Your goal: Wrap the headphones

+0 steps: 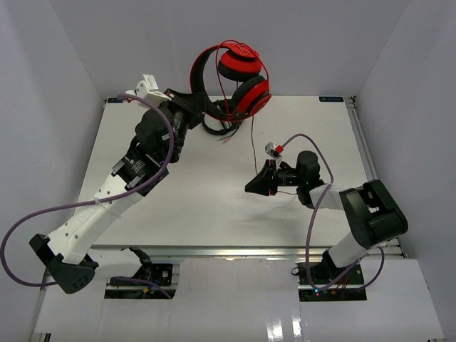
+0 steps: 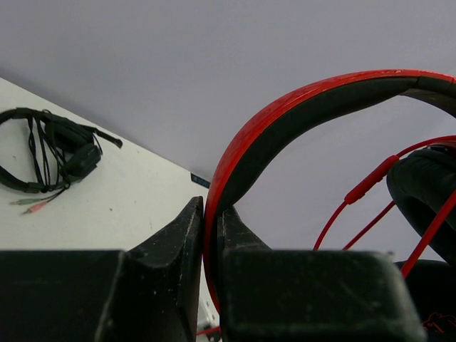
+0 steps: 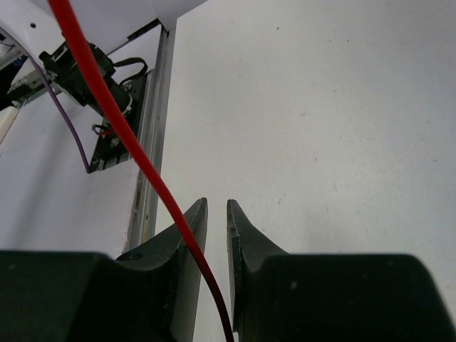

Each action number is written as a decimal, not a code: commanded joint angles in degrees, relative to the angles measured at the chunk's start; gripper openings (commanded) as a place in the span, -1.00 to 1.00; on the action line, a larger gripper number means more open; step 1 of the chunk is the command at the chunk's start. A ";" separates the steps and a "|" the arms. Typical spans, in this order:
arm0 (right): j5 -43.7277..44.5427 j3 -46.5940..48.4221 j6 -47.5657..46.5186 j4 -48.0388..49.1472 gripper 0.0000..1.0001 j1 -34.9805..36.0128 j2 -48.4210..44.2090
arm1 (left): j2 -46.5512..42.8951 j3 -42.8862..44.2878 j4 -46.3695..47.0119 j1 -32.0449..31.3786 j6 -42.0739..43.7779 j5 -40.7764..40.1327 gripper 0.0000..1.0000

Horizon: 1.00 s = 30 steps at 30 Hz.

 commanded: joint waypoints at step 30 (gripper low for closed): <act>39.32 30.86 -57.42 -82.37 -0.85 27.45 -6.67 | 10.79 7.56 -7.54 13.95 -18.42 -3.77 -1.00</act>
